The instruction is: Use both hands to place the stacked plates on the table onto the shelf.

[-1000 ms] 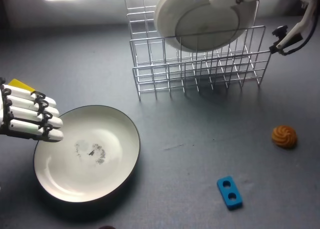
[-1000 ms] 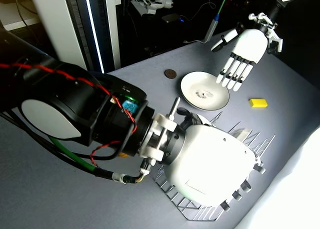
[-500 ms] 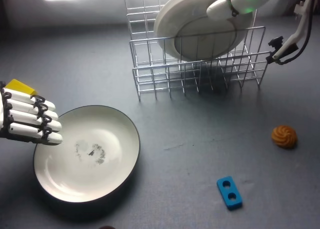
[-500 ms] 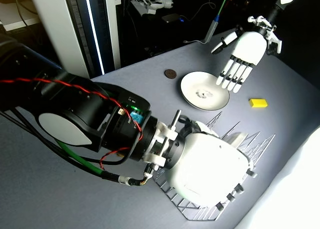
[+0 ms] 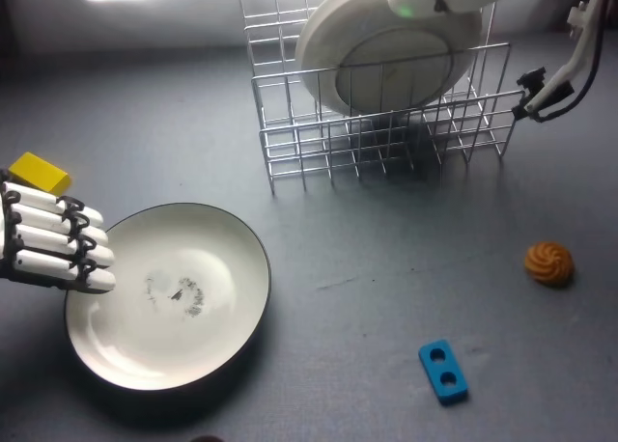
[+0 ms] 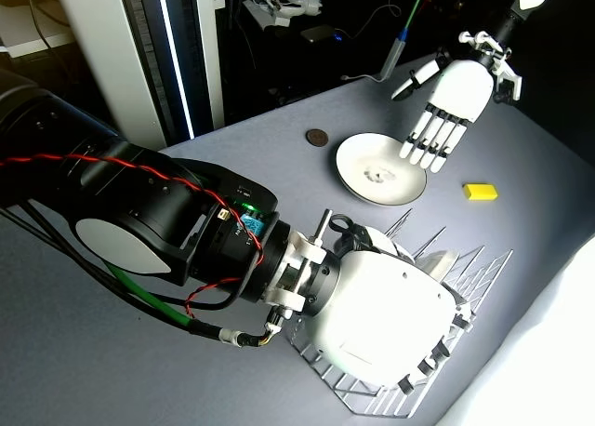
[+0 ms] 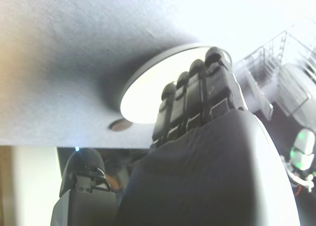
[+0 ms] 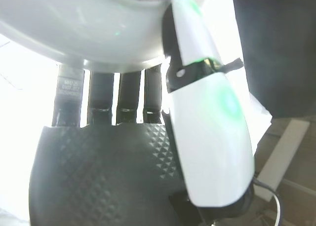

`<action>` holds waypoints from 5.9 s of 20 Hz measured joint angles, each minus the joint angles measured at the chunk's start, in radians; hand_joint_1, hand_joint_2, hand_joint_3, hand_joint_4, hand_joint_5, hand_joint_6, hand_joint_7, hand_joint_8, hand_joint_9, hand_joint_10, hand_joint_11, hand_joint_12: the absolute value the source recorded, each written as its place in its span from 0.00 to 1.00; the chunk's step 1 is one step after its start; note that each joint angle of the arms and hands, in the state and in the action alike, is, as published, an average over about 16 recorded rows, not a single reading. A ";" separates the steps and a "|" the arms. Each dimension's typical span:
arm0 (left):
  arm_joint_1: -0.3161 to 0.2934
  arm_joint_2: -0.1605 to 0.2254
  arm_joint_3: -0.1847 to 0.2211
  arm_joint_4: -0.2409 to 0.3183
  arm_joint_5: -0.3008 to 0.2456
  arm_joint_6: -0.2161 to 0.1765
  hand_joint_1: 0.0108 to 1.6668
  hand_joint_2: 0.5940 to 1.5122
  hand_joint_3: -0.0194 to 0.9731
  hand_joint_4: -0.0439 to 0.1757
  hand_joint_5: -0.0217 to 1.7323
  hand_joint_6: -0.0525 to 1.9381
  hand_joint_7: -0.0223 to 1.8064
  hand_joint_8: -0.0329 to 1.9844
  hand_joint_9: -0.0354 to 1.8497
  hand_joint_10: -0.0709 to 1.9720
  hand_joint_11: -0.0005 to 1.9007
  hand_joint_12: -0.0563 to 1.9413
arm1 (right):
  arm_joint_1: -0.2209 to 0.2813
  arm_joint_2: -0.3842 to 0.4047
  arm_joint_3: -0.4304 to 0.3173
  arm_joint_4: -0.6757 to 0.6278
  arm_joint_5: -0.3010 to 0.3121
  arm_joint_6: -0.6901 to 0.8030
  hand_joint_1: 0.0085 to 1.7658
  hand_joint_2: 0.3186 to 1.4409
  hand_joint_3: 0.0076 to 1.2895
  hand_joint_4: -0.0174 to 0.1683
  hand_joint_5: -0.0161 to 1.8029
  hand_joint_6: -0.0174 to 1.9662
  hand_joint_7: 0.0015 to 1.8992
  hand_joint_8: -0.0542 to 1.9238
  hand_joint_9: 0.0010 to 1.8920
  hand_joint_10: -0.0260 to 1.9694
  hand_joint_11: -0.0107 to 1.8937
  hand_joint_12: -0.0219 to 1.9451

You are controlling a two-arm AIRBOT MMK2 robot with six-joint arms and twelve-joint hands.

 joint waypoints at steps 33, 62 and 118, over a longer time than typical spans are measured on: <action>0.116 -0.029 0.007 -0.013 0.073 0.025 0.01 0.56 0.03 0.20 0.02 0.02 0.02 0.02 0.01 0.02 0.02 0.04 | 0.073 0.074 -0.507 -0.246 -0.007 -0.932 0.71 0.68 0.00 0.11 0.02 0.03 0.01 0.04 0.01 0.02 0.01 0.01; 0.167 -0.039 0.018 -0.040 0.079 0.026 0.01 0.57 0.03 0.17 0.01 0.01 0.01 0.01 0.01 0.01 0.02 0.05 | -0.123 -0.349 -0.225 -0.155 -0.014 -1.142 0.69 0.70 0.00 0.10 0.09 0.03 0.04 0.04 0.04 0.02 0.01 0.16; -0.336 0.124 0.021 0.179 -0.063 -0.246 0.01 0.58 0.03 0.21 0.02 0.03 0.03 0.02 0.03 0.04 0.01 0.03 | 0.113 0.182 -0.694 0.112 0.017 -0.979 0.68 0.66 0.01 0.08 0.46 0.52 0.48 0.71 0.42 0.68 0.32 0.86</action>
